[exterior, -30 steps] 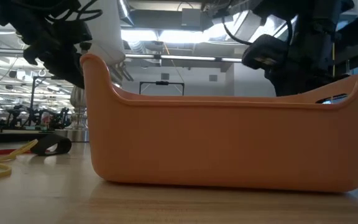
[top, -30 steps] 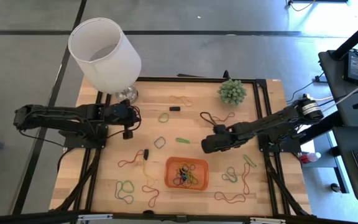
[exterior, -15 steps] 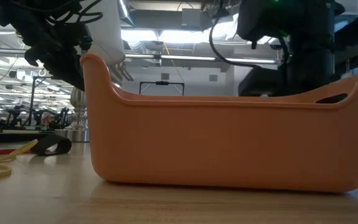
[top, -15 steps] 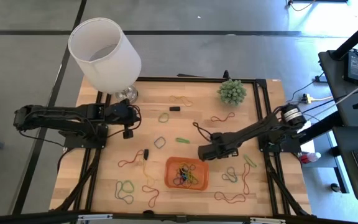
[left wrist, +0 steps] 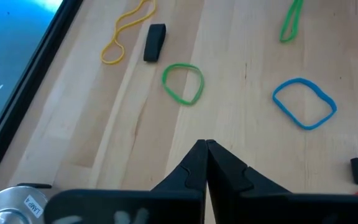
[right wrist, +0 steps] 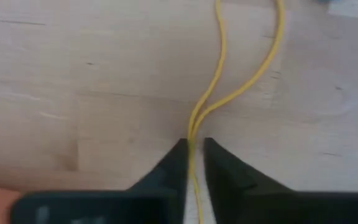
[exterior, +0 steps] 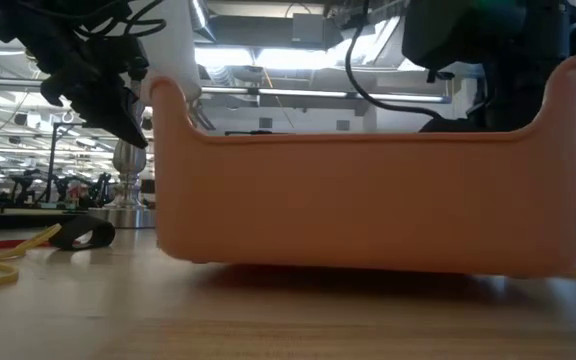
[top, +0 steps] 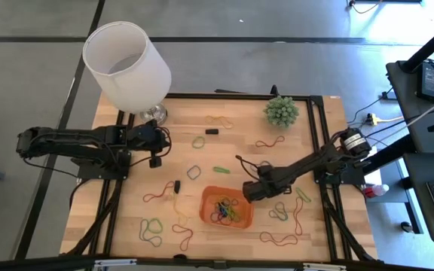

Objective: Pick and place rubber bands into bin
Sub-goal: Put the yellow rubber band into the orange bin

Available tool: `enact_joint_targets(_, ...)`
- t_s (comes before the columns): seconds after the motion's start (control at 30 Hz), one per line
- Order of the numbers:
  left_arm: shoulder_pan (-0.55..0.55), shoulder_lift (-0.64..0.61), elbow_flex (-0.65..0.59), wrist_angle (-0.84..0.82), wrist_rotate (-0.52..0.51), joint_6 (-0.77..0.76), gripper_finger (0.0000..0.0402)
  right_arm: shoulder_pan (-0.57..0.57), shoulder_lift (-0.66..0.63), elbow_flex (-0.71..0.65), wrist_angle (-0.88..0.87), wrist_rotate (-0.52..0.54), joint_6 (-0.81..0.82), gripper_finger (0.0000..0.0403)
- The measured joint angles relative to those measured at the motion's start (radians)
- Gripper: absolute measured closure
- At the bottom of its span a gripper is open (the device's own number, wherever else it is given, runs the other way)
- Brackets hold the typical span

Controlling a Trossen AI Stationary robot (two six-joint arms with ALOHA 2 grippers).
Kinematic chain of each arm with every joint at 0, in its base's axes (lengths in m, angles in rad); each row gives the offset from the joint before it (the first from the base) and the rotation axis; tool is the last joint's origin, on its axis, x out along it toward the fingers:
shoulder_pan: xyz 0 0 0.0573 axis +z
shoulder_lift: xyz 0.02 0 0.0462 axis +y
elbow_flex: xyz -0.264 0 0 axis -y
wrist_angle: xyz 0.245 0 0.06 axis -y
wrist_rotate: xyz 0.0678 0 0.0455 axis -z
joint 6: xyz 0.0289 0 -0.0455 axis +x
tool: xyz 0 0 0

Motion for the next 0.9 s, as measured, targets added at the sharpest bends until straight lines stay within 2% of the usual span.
enact_joint_targets(0.1, 0.0, 0.0, 0.0, 0.003, 0.002, -0.013, 0.04, 0.006, -0.015, -0.002, -0.003, 0.018, -0.001, 0.0393)
enact_joint_targets(0.4, 0.0, 0.0, 0.001, 0.016, 0.002, -0.018, 0.04, 0.02, -0.138, 0.048, -0.085, 0.197, -0.004, 0.0399)
enact_joint_targets(0.57, 0.0, 0.0, 0.001, 0.017, 0.002, -0.019, 0.0399, 0.02, -0.201, 0.106, -0.132, 0.243, -0.067, 0.04)
enact_joint_targets(0.73, 0.0, 0.0, 0.001, 0.021, 0.002, -0.018, 0.0399, 0.02, -0.207, 0.229, -0.171, 0.364, -0.206, 0.0401)
enact_joint_targets(0.9, 0.0, 0.0, 0.001, 0.021, 0.002, -0.024, 0.04, 0.02, -0.203, 0.347, -0.09, 0.408, -0.512, 0.0401)
